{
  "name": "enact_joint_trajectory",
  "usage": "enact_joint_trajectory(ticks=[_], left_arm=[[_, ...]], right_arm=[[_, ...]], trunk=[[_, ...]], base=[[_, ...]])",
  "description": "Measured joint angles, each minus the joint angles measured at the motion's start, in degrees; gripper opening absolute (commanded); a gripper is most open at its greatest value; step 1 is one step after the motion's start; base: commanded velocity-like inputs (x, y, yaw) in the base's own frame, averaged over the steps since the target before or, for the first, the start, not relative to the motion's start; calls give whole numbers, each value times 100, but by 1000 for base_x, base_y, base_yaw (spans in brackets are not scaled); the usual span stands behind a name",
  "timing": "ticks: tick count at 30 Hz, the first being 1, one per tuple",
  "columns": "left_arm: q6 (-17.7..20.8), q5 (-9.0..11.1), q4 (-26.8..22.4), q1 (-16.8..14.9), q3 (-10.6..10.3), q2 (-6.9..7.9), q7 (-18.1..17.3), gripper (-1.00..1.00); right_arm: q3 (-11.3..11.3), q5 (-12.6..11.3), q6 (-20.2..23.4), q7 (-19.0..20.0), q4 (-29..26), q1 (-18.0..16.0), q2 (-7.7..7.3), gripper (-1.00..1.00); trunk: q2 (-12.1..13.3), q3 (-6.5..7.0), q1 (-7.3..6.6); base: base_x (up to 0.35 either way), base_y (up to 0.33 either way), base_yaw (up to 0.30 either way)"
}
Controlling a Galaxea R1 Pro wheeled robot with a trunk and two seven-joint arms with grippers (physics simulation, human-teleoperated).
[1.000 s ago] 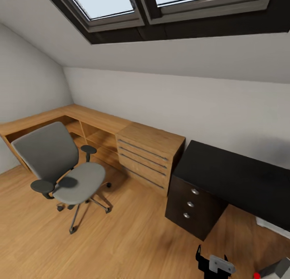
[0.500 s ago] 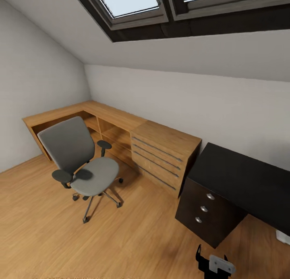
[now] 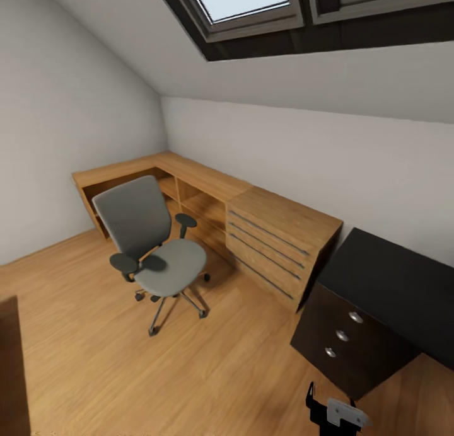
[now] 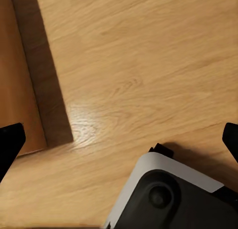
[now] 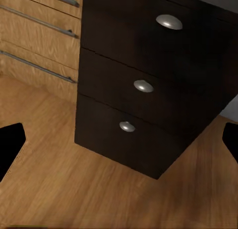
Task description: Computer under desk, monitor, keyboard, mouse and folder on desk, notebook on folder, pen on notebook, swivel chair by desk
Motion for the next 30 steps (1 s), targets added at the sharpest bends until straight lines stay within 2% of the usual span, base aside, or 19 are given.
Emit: enact_joint_trajectory(ticks=[9,21,30], left_arm=[[8,0,0,0,-4,-6,1,100],[8,-13,105,-3,-38,-21,-5,100],[8,-148,143,-2,-51,-33,-2,100]], right_arm=[[0,0,92,9,0,0,-7,100],[-1,-1,155,9,0,0,-9,100],[-8,-8,157,42,0,0,-43,100]], trunk=[[0,-49,0],[-1,-114,0],[-1,-163,0]], base=[[0,217,232],[0,20,232],[0,1,232]])
